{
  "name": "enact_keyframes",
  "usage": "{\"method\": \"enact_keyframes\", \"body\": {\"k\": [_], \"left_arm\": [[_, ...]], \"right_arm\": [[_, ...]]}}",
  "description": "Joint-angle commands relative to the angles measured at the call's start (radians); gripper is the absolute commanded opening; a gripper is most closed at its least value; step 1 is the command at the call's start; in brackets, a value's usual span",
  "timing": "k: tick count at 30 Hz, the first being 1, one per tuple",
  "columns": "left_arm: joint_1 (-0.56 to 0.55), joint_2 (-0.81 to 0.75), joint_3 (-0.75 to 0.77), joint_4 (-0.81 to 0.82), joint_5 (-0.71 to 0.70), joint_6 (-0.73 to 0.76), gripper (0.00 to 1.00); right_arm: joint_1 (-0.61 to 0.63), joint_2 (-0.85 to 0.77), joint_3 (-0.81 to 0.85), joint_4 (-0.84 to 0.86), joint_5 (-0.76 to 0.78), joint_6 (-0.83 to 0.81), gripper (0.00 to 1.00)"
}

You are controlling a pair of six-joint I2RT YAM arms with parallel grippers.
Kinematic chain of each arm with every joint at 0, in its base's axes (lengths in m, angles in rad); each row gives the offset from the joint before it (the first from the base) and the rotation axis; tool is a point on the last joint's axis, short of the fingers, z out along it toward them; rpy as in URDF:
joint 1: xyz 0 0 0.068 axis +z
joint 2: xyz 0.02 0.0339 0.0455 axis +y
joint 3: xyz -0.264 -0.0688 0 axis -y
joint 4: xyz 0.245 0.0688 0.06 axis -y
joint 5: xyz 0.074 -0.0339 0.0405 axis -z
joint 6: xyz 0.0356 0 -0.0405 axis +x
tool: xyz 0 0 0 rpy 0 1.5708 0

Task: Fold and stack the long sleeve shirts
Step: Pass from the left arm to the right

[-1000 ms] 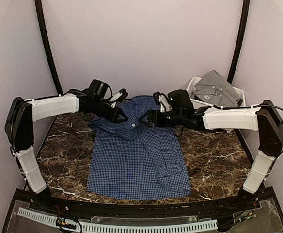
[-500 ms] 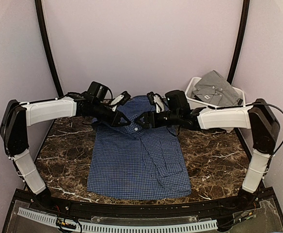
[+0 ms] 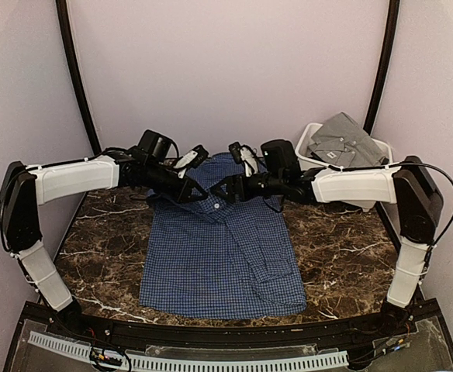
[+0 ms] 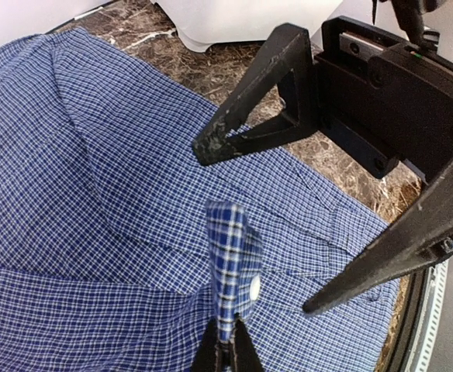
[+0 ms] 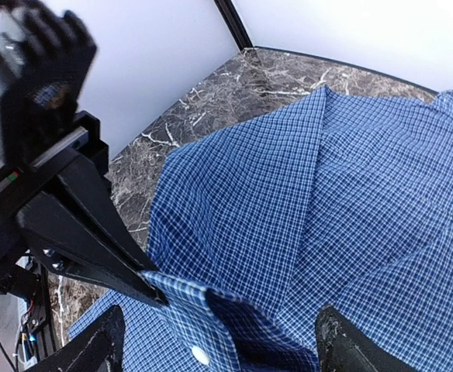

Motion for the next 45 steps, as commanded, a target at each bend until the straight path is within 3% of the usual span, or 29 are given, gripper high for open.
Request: {"method": "enact_keyframes", "body": {"k": [1,7,14,19,27,35,45], "left_arm": [[-0.035,-0.087,-0.039,0.065,-0.138,0.012,0.0],[-0.079,-0.152,-0.142,0.245,-0.321,-0.037,0.0],[-0.181,-0.175,-0.199,0.38,-0.643,0.036,0.0],[-0.258,-0.18,-0.257,0.496,-0.872,0.154,0.0],[-0.411,-0.131,-0.33,0.632,-1.103,0.269,0.0],[-0.511,-0.068,-0.341,0.67,-1.155,0.291,0.0],[-0.516,0.003,-0.324,0.64,-1.121,0.268,0.0]], "right_arm": [[-0.026,-0.073,-0.007,-0.04,0.041,0.126,0.81],[-0.071,-0.167,-0.091,-0.064,0.01,0.418,0.82],[-0.065,-0.148,-0.145,0.002,-0.173,0.713,0.76],[-0.068,-0.149,-0.19,0.081,-0.174,0.833,0.77],[-0.07,-0.126,-0.292,0.257,-0.182,0.993,0.79],[-0.068,-0.107,-0.339,0.325,-0.18,1.042,0.82],[-0.07,-0.171,-0.449,0.358,-0.125,1.071,0.83]]}}
